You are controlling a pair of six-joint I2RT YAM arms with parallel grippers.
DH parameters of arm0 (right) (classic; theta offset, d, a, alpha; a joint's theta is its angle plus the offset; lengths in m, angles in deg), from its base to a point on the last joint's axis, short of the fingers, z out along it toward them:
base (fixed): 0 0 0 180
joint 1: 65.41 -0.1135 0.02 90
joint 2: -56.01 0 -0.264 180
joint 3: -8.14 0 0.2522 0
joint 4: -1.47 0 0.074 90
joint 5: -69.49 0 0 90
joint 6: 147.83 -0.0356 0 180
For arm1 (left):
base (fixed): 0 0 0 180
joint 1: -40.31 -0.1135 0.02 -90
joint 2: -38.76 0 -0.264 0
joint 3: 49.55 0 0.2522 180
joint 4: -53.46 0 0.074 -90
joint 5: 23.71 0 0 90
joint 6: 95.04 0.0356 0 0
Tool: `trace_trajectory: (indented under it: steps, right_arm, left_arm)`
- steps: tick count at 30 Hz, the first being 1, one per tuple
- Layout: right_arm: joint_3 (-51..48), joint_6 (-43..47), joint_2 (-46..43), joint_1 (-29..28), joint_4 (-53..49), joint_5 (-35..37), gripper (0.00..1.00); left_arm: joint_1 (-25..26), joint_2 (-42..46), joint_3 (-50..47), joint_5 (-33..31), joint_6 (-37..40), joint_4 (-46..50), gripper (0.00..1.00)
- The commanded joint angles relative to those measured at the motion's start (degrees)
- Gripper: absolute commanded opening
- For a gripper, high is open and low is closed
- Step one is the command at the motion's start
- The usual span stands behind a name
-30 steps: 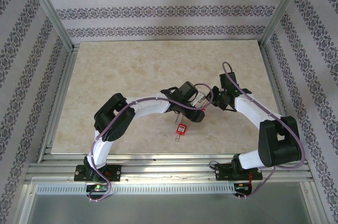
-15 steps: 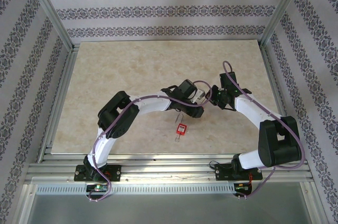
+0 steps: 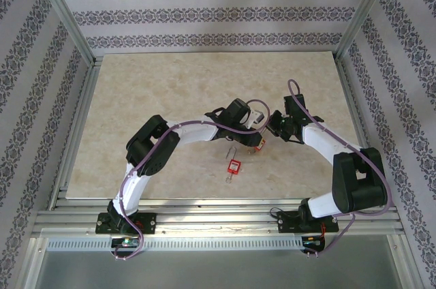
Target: Unlock with the key
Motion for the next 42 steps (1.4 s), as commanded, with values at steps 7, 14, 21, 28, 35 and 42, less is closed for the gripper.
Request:
trace_trajectory:
  steps: [7,14,21,28,35,42]
  right_arm:
    - [-0.5,-1.2,1.0,0.6,2.2,-3.0,0.00]
    - [-0.6,-0.8,1.6,0.7,3.3,-3.2,0.00]
    - [-0.5,-0.9,2.1,0.6,4.3,-3.5,0.00]
    - [0.2,-0.7,1.4,0.8,3.6,-4.4,0.00]
    - [-0.4,1.8,-7.6,0.8,3.3,-7.7,0.00]
    - [-3.6,4.9,-16.1,0.9,2.5,-10.1,0.00]
  left_arm:
    - [-2.0,-5.4,1.2,5.0,-3.7,-1.1,0.09]
    - [-2.1,-5.0,4.8,-8.7,1.5,11.6,0.23]
    - [-1.2,-4.9,8.2,-17.8,4.5,18.8,0.28]
    - [-1.9,-3.7,2.5,-7.6,0.3,7.0,0.18]
    - [-3.3,-0.7,-2.2,8.7,-8.3,-7.4,0.13]
    - [-4.5,0.0,-7.1,12.0,-14.6,-18.4,0.33]
